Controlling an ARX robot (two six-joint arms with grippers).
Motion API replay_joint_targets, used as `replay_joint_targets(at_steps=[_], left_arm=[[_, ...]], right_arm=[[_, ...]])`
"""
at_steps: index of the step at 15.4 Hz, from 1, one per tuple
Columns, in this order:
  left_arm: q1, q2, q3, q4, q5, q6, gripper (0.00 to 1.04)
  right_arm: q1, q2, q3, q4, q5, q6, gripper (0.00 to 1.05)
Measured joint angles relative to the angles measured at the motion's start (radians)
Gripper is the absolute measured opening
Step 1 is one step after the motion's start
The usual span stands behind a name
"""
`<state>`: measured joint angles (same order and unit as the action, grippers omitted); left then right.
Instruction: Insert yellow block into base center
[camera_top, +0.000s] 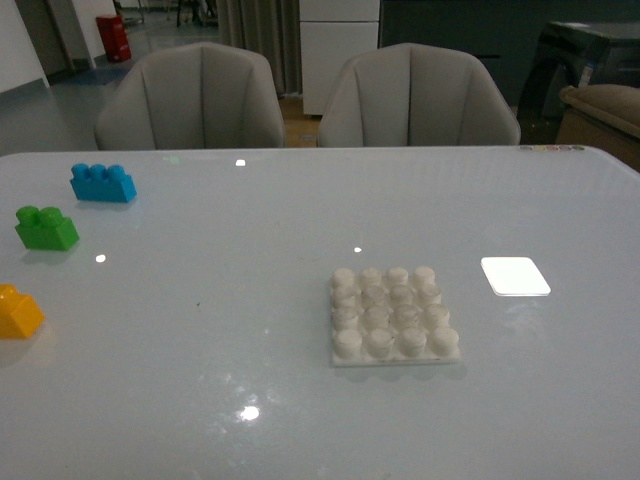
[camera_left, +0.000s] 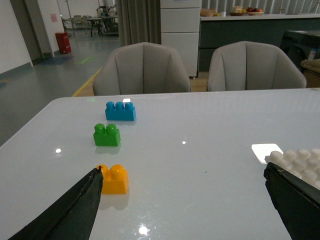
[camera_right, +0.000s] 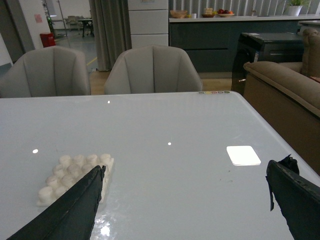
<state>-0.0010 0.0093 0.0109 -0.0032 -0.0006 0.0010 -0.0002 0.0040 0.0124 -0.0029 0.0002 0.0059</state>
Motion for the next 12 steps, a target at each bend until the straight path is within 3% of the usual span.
replay_joint_targets(at_steps=[12], left_arm=[[0.000,0.000,0.000,0.000,0.000,0.000,0.98]], right_arm=[[0.000,0.000,0.000,0.000,0.000,0.000,0.98]])
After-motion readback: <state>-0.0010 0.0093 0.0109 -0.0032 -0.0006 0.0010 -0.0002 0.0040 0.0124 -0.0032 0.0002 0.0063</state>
